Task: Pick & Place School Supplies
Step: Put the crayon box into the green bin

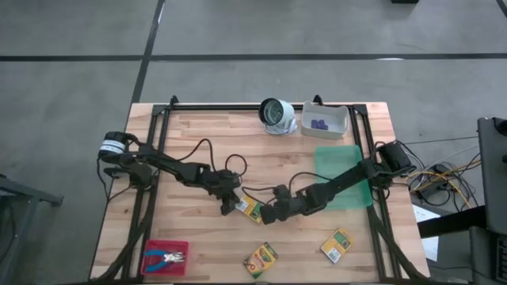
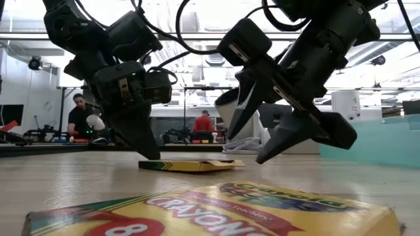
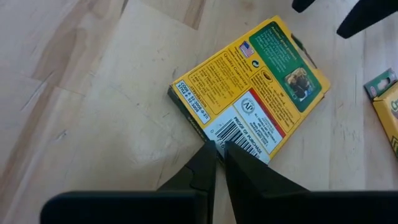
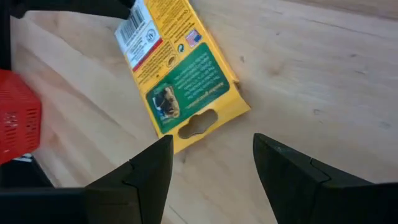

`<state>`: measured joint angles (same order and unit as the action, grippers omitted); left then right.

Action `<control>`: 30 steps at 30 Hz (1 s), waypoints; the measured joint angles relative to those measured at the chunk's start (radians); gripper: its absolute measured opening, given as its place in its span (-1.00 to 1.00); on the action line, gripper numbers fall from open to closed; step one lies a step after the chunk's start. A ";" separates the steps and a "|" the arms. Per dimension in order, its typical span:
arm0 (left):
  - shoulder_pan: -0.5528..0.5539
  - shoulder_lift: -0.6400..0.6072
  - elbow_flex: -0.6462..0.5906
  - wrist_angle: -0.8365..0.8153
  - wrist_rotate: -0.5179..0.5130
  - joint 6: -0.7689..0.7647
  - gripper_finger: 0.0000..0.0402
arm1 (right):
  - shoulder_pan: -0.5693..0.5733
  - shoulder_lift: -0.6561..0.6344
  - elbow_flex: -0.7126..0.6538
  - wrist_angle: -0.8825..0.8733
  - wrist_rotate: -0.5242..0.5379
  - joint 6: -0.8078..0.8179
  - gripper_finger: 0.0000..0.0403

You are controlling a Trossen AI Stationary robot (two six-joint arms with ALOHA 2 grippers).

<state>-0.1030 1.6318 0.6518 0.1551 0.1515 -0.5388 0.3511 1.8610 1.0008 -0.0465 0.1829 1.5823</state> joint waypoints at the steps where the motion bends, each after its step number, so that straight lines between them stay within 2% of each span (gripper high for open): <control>1: 0.000 0.000 0.000 0.000 -0.004 0.000 -0.82 | 0.000 0.002 0.000 0.002 0.000 0.004 0.07; 30: 0.004 -0.021 0.028 -0.045 -0.022 0.028 -0.82 | -0.007 0.008 0.013 0.052 0.056 0.004 0.07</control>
<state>-0.0995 1.6110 0.6797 0.1105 0.1297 -0.5106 0.3443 1.8694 1.0134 0.0055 0.2386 1.5867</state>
